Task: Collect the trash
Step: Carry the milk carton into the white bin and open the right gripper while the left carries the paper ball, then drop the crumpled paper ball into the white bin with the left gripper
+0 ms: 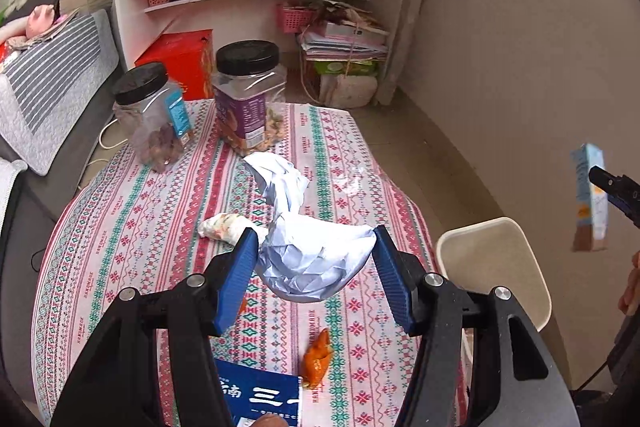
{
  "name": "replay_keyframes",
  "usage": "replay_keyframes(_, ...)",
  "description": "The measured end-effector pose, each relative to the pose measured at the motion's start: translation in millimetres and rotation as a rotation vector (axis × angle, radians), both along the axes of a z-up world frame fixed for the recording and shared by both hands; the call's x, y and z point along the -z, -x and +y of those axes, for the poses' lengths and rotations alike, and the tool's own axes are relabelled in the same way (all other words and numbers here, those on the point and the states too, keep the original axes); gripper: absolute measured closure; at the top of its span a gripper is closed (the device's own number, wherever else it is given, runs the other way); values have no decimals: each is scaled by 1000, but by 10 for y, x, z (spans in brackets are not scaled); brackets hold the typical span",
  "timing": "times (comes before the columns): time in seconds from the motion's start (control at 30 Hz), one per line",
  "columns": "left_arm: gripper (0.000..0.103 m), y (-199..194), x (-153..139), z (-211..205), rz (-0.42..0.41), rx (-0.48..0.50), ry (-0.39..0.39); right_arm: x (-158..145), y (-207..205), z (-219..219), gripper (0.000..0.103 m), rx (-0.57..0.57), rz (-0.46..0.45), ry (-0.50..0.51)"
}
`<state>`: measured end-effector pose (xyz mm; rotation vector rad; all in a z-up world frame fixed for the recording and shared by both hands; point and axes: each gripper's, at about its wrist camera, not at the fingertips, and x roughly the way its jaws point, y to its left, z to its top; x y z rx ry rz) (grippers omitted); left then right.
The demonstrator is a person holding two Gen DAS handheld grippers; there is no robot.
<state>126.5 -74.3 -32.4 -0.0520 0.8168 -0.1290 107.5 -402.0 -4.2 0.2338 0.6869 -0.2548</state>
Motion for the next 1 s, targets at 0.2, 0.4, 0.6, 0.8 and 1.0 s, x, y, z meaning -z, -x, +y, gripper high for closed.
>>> replay_keyframes(0.2, 45, 21, 8, -450, 32, 81, 37, -87, 204, -290, 12, 101, -43, 22)
replay_keyframes(0.4, 44, 61, 3, -1051, 62, 182, 78, -146, 373, -469, 7, 175, -77, 37)
replay_keyframes(0.6, 43, 81, 5, -1607, 82, 271, 94, -175, 475, -563, 7, 202, -92, 50)
replay_keyframes(0.8, 37, -10, 78, -1976, 143, 342, 114, -192, 588, -679, 7, 252, -117, 44)
replay_keyframes(1.0, 32, -41, 110, -2019, 167, 354, 115, -177, 557, -701, 7, 237, -99, 17)
